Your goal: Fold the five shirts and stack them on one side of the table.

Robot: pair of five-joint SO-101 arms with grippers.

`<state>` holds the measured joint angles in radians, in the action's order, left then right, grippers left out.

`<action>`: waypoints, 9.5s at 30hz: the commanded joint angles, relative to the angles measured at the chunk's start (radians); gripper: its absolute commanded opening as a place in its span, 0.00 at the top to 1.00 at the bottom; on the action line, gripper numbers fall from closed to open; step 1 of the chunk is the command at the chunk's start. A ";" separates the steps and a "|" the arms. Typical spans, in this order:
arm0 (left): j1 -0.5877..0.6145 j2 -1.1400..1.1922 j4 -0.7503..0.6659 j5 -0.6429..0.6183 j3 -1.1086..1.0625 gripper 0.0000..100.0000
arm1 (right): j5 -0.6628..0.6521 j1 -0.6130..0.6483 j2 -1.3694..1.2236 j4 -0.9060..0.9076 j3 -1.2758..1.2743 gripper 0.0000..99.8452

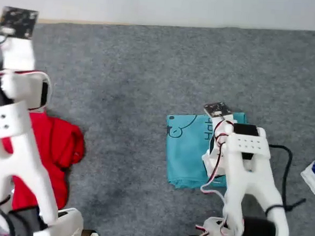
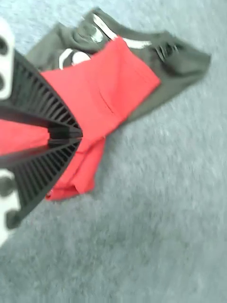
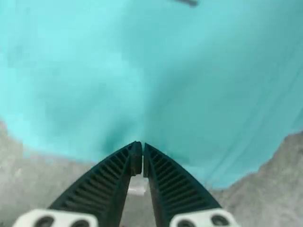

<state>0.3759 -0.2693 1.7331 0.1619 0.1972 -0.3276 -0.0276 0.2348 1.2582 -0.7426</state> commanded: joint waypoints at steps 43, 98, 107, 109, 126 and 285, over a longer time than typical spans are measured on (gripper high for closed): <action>0.117 -0.066 0.021 0.002 -0.030 1.00 | 0.336 -0.105 0.061 0.268 0.460 0.99; 0.117 -0.066 0.021 0.002 -0.031 1.00 | 0.951 -0.059 -0.461 -0.128 0.308 0.83; 0.117 -0.064 0.021 0.002 -0.031 1.00 | 0.867 -0.110 -0.443 -0.128 0.341 0.99; 0.117 -0.064 0.021 0.002 -0.031 1.00 | 0.792 -0.153 -0.424 -0.120 0.362 0.99; 0.117 -0.064 0.021 0.002 -0.031 1.00 | -0.186 -0.320 -0.400 -0.242 0.655 0.99; 0.117 -0.064 0.023 0.002 -0.031 1.00 | 0.577 -0.298 -0.561 0.096 0.941 0.99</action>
<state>0.4864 -0.2908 1.7346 0.1634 0.1619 0.3107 -0.2823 -0.4726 1.3456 0.1811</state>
